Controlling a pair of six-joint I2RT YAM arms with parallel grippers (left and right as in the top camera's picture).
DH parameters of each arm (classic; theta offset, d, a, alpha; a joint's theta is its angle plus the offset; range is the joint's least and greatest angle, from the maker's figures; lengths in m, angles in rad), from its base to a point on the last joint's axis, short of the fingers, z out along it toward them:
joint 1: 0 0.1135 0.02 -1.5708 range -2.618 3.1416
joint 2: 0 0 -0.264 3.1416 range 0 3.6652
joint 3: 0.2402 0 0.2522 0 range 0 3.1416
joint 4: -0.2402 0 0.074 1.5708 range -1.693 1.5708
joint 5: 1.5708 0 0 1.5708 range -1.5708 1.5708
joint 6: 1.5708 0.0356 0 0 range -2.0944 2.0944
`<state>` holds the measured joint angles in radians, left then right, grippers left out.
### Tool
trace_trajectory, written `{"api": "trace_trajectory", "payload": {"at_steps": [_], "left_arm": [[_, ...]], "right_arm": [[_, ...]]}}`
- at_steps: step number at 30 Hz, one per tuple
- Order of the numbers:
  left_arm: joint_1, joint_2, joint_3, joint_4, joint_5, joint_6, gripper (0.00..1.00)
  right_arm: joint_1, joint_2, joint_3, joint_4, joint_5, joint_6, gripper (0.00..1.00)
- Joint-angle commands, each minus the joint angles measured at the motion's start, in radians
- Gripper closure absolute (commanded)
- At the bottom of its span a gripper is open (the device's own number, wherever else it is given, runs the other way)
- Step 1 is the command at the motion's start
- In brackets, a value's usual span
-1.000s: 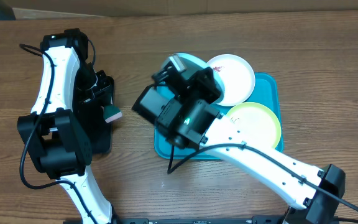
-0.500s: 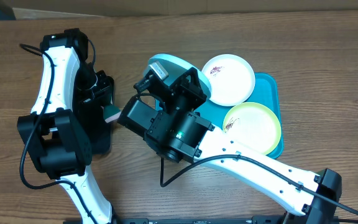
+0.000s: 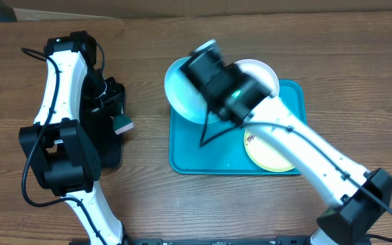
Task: Clean dirty plates on tray and stack at the side
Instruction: 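Lift the light-blue plate off the teal tray with the right gripper, then set the light-blue plate down on the table right of the tray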
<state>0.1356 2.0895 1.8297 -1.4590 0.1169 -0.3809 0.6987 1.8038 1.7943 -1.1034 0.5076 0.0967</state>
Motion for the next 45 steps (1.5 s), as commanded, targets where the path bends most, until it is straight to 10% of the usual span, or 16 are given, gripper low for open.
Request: {"api": "trace_trajectory", "payload": {"at_steps": [1,10,24,45], "left_arm": [[0.001,0.007,0.018,-0.002,0.007,0.023,0.96],[0.001,0.007,0.018,-0.002,0.007,0.023,0.96],[-0.049,0.007,-0.074,0.087,0.073,0.011,0.96],[-0.156,0.007,-0.107,0.124,0.079,0.087,0.96]], "right_arm": [[-0.188,-0.020,0.029,0.008,-0.380,0.124,0.96],[-0.684,-0.019,0.028,0.012,-1.023,0.143,0.96],[-1.156,-0.019,0.024,-0.027,-1.024,0.166,0.96],[-1.278,-0.010,-0.118,0.102,-0.510,0.296,0.96]]}}
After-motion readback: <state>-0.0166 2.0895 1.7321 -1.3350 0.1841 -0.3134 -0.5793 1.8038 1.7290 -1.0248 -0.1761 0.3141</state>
